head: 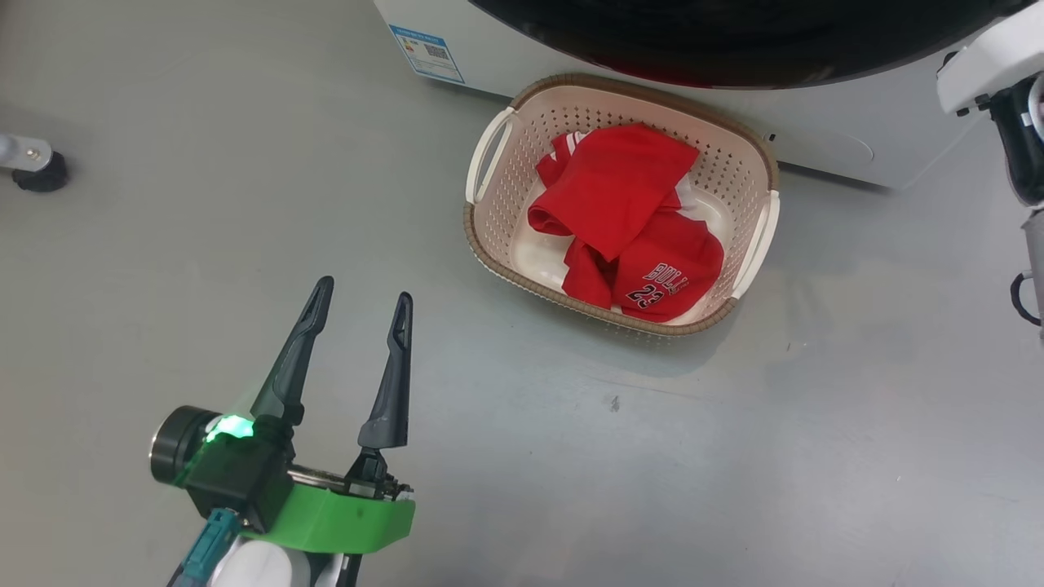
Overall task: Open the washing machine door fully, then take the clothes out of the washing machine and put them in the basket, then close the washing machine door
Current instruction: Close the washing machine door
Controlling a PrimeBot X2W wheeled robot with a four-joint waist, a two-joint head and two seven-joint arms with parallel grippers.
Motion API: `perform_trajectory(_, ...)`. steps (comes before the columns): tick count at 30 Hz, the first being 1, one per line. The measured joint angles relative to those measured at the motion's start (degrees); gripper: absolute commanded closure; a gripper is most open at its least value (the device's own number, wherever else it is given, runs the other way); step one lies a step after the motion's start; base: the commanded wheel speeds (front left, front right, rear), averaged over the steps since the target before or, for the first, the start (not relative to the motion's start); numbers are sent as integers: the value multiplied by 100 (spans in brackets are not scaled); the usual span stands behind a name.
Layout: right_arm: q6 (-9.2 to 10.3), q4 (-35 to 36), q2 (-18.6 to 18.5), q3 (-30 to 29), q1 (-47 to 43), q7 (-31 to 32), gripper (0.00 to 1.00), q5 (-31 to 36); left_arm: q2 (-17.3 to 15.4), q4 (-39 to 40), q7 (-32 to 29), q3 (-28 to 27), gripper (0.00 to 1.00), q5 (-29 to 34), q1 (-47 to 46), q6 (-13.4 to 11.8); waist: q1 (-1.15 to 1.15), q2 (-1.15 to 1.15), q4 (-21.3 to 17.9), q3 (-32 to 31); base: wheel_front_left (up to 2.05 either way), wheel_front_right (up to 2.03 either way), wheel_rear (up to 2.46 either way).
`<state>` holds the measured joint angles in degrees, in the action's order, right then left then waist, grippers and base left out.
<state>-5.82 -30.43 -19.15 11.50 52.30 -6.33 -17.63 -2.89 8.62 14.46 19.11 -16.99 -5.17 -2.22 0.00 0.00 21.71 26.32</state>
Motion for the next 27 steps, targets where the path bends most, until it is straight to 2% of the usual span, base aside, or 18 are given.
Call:
perform_trajectory(11, -1, -188, 324, 107, -8, -407, 100, -131, 0, -12, 0, -71, 0, 58, -13, 8, 0, 0, -247, -88, 0, 0, 0)
perform_trajectory(12, -2, -198, 349, 118, -21, -457, 90, -157, 0, -27, 0, -71, 0, 67, -15, 11, 0, 0, -278, -102, 0, 0, 0)
perform_trajectory(13, -7, -209, 375, 130, -43, -490, 59, -164, 0, -37, 0, -75, 0, 74, -15, 24, 0, 0, -309, -117, 0, 0, 0)
perform_trajectory(14, -8, -214, 400, 151, -85, -522, 22, -164, 0, -42, 0, -75, 0, 88, -16, 27, 0, 0, -341, -134, 0, 0, 0)
perform_trajectory(15, -9, -222, 435, 165, -138, -553, 0, -174, 0, -47, 0, -78, 0, 97, -16, 27, 0, 0, -374, -153, 0, 0, 0)
perform_trajectory(27, -16, -116, 811, 301, -841, -768, 0, -333, -35, -183, 24, -168, 0, 199, -21, 60, 0, 0, -780, -451, 0, 0, 0)
